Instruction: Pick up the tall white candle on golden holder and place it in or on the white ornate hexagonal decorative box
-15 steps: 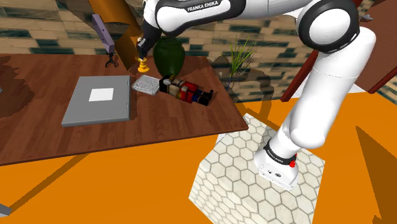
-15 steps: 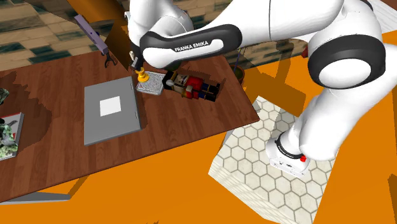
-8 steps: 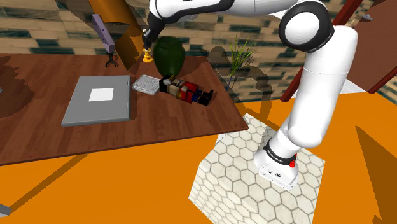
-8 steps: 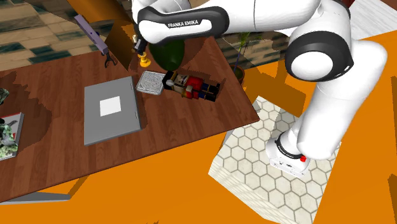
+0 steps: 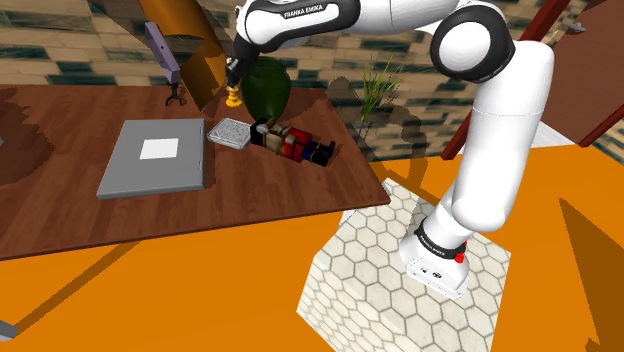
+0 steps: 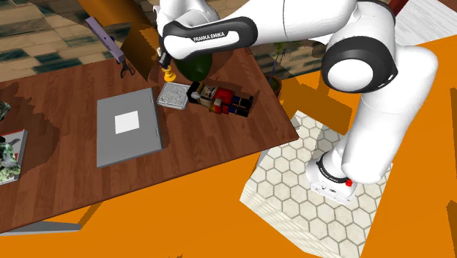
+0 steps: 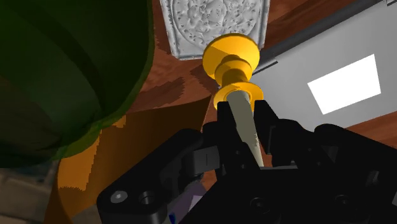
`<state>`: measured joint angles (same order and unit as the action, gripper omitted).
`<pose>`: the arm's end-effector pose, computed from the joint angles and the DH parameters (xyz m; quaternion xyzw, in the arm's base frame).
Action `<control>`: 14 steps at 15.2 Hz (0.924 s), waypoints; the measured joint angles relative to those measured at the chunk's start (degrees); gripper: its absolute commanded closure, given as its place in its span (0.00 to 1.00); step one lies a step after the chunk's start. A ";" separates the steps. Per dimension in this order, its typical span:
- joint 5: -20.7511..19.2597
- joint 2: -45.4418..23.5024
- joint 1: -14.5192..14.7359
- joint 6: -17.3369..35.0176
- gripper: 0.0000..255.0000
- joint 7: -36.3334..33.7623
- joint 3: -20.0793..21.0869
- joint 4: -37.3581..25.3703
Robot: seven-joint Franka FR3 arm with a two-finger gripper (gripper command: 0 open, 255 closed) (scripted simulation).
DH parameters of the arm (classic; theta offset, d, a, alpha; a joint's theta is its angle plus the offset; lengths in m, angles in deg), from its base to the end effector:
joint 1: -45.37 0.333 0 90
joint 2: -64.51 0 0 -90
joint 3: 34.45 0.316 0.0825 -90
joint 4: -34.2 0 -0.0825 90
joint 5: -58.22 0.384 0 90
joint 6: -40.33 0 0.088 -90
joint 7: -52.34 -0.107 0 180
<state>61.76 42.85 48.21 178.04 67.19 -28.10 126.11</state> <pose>0.6946 0.1021 0.4581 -0.9604 -0.1779 -0.2117 0.0338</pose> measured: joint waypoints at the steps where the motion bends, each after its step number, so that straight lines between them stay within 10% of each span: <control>1: -0.02 -0.07 0.08 0.67 1.00 -0.06 0.02 0.60; 12: 0.11 -1.74 0.02 4.96 1.00 0.38 0.04 3.22; 13: 0.11 -1.74 0.02 4.96 0.00 0.39 0.04 3.23; 14: 0.11 -1.74 0.02 4.97 0.00 0.39 0.05 3.23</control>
<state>61.87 41.11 48.23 183.00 67.58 -28.05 129.33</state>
